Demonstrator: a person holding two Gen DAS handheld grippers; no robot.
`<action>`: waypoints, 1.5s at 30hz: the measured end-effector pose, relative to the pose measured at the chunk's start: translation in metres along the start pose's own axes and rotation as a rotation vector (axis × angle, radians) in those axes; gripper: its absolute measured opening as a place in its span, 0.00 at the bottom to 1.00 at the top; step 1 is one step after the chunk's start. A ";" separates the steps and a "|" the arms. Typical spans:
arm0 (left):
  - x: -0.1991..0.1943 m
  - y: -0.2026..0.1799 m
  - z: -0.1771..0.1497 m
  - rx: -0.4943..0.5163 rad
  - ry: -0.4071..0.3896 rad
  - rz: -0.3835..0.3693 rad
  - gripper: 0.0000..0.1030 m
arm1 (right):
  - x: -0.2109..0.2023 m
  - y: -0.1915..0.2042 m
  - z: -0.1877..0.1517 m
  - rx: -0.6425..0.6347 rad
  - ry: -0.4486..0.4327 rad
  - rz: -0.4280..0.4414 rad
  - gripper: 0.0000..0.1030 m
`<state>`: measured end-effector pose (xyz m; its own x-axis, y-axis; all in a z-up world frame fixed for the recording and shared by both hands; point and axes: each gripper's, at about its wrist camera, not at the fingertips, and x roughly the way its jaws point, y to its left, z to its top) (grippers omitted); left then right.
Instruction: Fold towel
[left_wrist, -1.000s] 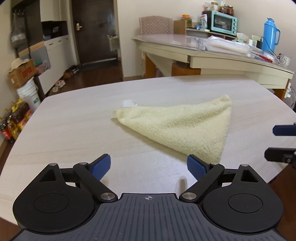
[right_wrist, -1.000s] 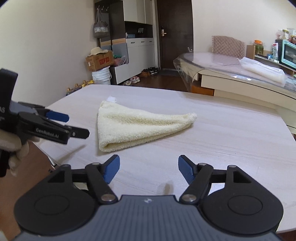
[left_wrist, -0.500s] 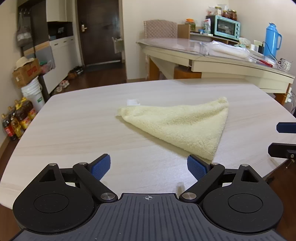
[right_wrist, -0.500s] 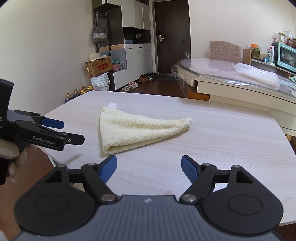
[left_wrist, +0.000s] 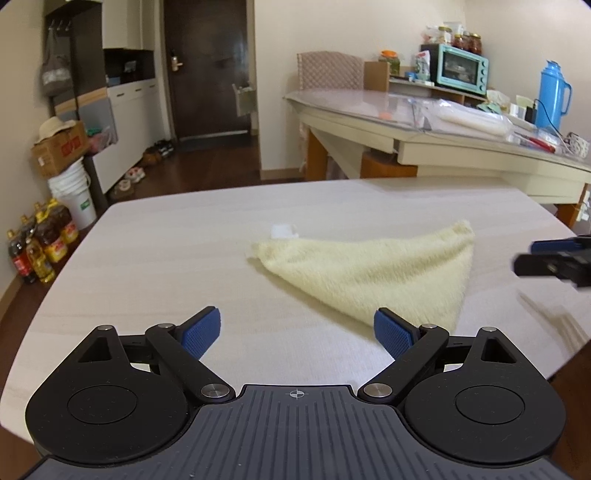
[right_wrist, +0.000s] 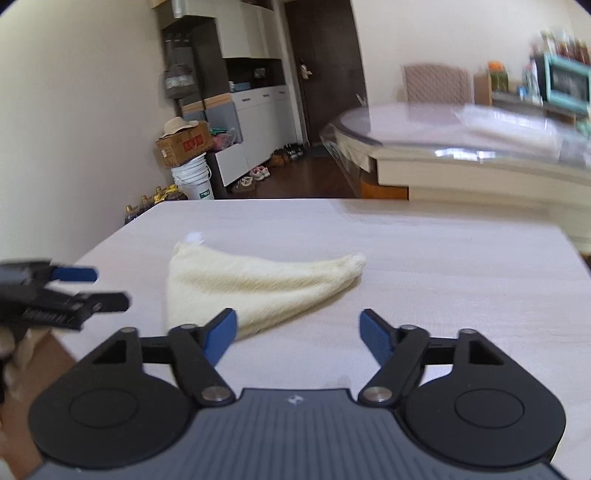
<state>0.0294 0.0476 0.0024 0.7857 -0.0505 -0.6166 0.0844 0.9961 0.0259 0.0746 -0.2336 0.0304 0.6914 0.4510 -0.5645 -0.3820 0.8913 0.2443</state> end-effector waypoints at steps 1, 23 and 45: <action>0.002 0.001 0.001 -0.002 0.000 0.001 0.91 | 0.008 -0.008 0.005 0.025 0.006 0.006 0.62; 0.022 0.044 0.010 -0.054 0.001 0.059 0.91 | 0.027 0.007 0.027 -0.031 -0.087 0.134 0.08; 0.036 0.095 0.024 -0.058 0.047 -0.064 0.85 | 0.005 0.093 -0.009 -0.392 0.049 0.524 0.33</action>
<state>0.0807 0.1385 0.0017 0.7498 -0.1125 -0.6520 0.0973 0.9935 -0.0595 0.0370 -0.1483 0.0429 0.3278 0.8102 -0.4858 -0.8622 0.4668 0.1966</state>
